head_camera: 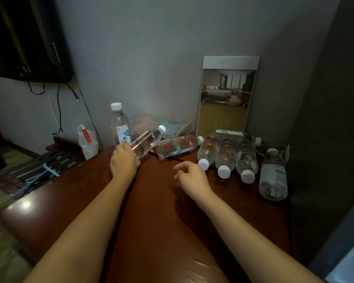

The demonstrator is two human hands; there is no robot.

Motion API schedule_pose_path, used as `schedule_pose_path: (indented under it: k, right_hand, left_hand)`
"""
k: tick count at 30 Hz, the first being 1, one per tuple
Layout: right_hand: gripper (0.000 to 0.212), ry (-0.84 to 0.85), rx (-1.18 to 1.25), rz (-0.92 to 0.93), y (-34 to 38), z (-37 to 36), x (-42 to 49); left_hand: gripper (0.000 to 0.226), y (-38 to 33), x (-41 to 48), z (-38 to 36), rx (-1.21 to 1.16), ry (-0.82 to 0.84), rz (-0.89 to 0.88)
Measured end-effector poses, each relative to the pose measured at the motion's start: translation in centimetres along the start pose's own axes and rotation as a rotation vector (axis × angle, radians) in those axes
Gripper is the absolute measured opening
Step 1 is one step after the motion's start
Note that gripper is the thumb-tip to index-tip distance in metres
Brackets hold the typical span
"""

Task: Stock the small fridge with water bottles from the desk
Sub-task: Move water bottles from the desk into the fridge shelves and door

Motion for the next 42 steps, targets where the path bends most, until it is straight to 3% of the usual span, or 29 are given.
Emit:
schedule_pose_path:
  k: [10,16,22,26,29,31,34,39,42]
  right_hand:
    - [0.023,-0.057,0.121,-0.031,1.1,1.2,-2.2]
    - [0.043,-0.021,0.405,0.033,5.7,0.1,-5.0]
    - [0.050,-0.174,0.682,0.004,6.9,3.2,-9.6]
    - [0.067,-0.152,0.648,0.067,8.4,5.1,-13.6]
    - [0.056,-0.059,0.650,0.098,9.8,6.2,-16.3]
    - [0.054,0.013,0.636,0.121,10.6,6.7,-18.3]
    - [0.052,0.080,0.625,0.153,11.8,7.5,-21.2]
    - [0.049,0.140,0.544,0.225,13.7,9.6,-25.8]
    - [0.068,0.086,0.386,0.281,14.6,11.9,-29.0]
  left_hand:
    - [0.060,1.7,-4.7,3.3,-0.258,-0.088,0.040]
    - [0.055,-1.9,-11.2,11.8,-0.511,-0.195,-0.127]
    - [0.060,-5.1,-18.4,18.1,-0.617,-0.297,-0.269]
    - [0.061,-5.4,-21.0,19.6,-1.019,-0.027,-0.285]
    - [0.049,-5.7,-23.1,20.6,-1.325,0.227,-0.261]
    - [0.039,-6.0,-24.8,21.7,-1.407,0.371,-0.284]
    - [0.042,-6.3,-26.8,23.4,-1.412,0.466,-0.357]
    - [0.054,-6.4,-29.8,27.2,-1.356,0.242,-0.357]
    - [0.066,-6.6,-31.6,29.2,-1.201,-0.005,-0.330]
Point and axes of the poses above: each hand's wrist, its own x-axis towards the middle knuckle, its own z-axis out of the back of the hand, y = z × x, the point moved 9 cm from there along x, towards the middle knuckle, and after that the axes turned 15 degrees about x, right-handed, at the moved point
